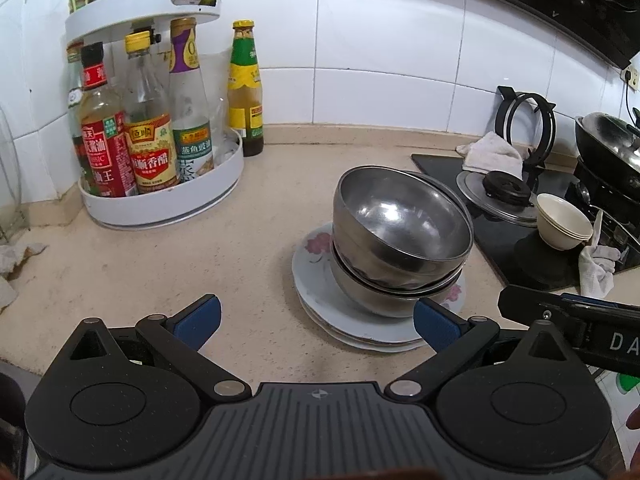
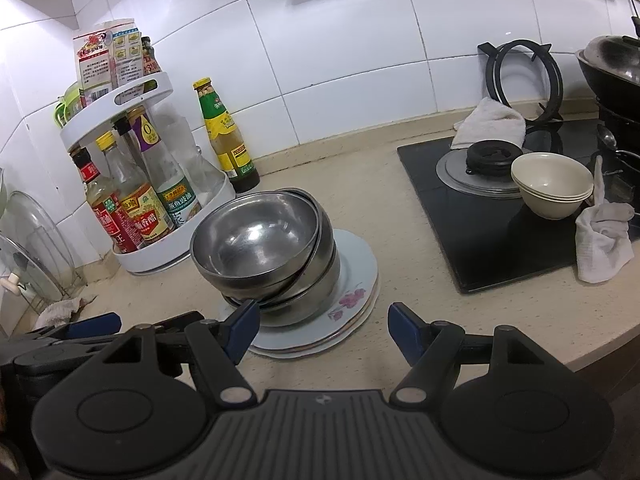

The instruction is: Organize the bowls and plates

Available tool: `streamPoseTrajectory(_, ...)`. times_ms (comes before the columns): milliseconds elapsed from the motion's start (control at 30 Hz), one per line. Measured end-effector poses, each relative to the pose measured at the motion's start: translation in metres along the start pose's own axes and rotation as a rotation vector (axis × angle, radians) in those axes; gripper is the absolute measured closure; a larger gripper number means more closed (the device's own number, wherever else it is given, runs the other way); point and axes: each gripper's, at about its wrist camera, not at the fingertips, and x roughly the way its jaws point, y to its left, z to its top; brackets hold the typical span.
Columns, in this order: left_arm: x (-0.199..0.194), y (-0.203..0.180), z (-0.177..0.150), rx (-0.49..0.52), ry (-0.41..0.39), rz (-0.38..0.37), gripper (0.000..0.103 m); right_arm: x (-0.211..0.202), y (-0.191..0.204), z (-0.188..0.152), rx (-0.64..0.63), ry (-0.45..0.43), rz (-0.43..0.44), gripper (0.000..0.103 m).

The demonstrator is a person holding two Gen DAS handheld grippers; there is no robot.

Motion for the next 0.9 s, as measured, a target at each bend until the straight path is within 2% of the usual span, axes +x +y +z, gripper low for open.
streamPoseTrajectory(900,0.0043,0.0084,-0.0012,-0.012,0.014,-0.007,0.0,0.0059,0.0091,-0.0023,-0.002,0.006,-0.005,0.035)
